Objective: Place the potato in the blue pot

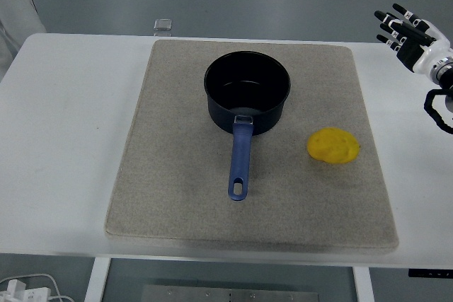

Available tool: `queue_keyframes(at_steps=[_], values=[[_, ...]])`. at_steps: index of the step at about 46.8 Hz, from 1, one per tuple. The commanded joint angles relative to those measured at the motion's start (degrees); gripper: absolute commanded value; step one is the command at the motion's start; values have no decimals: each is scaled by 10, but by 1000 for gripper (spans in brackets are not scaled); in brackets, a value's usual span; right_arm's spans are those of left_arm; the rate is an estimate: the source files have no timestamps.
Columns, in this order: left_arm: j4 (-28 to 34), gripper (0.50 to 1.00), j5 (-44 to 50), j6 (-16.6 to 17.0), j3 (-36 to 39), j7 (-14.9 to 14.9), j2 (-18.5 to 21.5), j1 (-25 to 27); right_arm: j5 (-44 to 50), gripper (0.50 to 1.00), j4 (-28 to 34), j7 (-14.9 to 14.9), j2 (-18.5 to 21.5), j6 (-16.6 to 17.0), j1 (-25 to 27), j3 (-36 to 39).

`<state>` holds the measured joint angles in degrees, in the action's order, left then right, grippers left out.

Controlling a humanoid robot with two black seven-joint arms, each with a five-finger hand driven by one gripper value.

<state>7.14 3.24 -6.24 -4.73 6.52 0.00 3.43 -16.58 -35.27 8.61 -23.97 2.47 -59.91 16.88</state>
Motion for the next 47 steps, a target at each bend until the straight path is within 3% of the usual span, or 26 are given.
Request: queue_keyframes(at_steps=[1,37,47], values=[[0,1000,1,0,-3,0,0,-1,0,944,-1,0,-4,0,1,0],[1,1000,-1,0,2,0,0,-8,1,944,0,2,-14,17,-11,0],[1,1000,-1,0,2,0,0,-8,1,946,-1,4,-25,-14,-19,0]])
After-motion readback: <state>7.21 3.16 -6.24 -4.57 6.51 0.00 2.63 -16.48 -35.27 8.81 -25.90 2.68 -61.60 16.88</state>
